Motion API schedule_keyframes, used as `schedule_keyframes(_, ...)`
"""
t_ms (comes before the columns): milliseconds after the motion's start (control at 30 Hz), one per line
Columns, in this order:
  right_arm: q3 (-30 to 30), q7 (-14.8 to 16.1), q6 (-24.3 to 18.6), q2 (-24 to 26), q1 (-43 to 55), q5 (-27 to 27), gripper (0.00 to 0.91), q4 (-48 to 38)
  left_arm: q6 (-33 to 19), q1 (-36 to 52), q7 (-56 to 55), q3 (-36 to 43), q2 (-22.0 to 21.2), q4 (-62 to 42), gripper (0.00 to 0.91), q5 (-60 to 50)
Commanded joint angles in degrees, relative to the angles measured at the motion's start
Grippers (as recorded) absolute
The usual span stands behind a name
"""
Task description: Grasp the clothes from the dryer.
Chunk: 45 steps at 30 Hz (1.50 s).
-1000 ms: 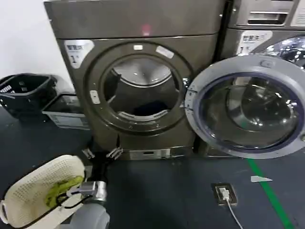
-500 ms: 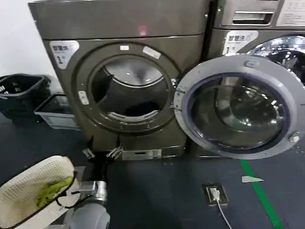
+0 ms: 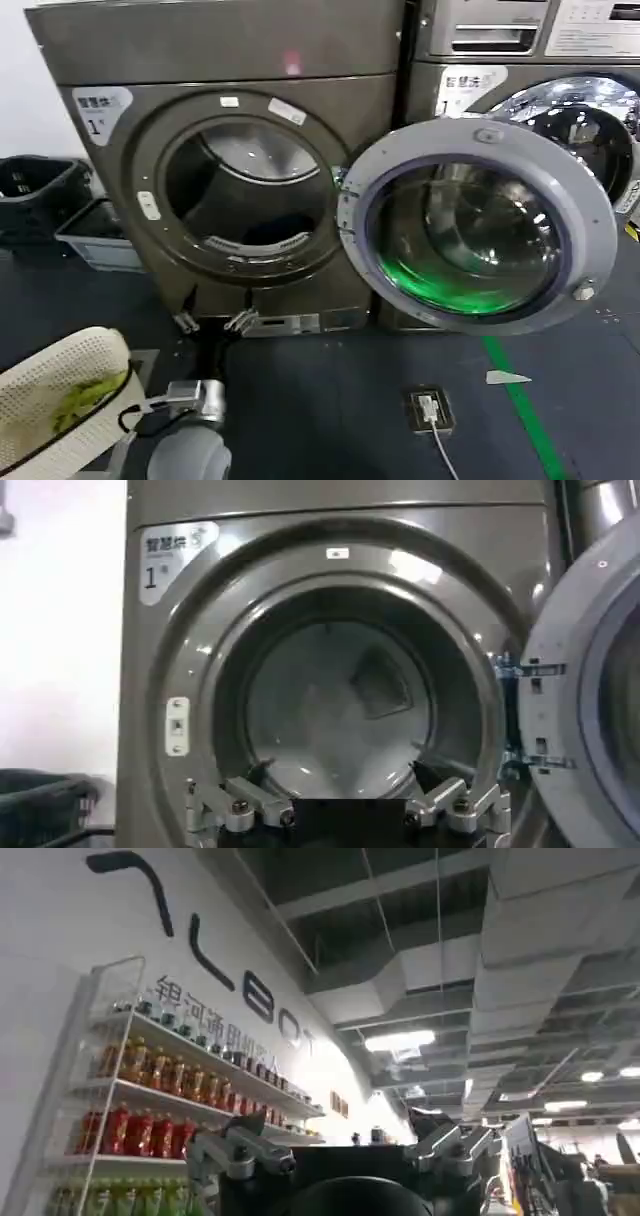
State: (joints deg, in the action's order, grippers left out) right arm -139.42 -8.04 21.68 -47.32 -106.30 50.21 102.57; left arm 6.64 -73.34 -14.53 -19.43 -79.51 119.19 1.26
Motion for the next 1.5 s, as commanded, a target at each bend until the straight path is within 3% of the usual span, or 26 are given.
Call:
schedule_keyframes(33,0.11,0.19,-1.24,-0.1,0.04,0.07,0.907,0.03,-0.05,-0.04,0.01,0.0,0.03,-0.05,0.907,-0.03)
schedule_keyframes(533,0.32,0.97,-2.96,-0.6,-0.19,0.05,0.907,0.74,-0.15,-0.02,0.03,0.14,0.12,0.11,0.907,-0.53)
schedule_keyframes(633,0.53,1.27,-5.73,-0.63,-0.49,-0.06,0.907,0.51,-0.14,0.07,0.06,0.14,0.24,0.1,0.907,-0.58)
schedule_keyframes(1067,1.53,1.78,-10.73,-1.27,-0.65,-0.72,0.907,0.32,-0.01,0.88,0.13,0.06,0.19,-0.08,0.907,-0.47)
schedule_keyframes(1500,2.47,1.94,-10.68,-1.21,0.04,-1.25,0.907,0.53,0.18,1.39,0.15,0.13,-0.05,-0.5,0.907,-0.41)
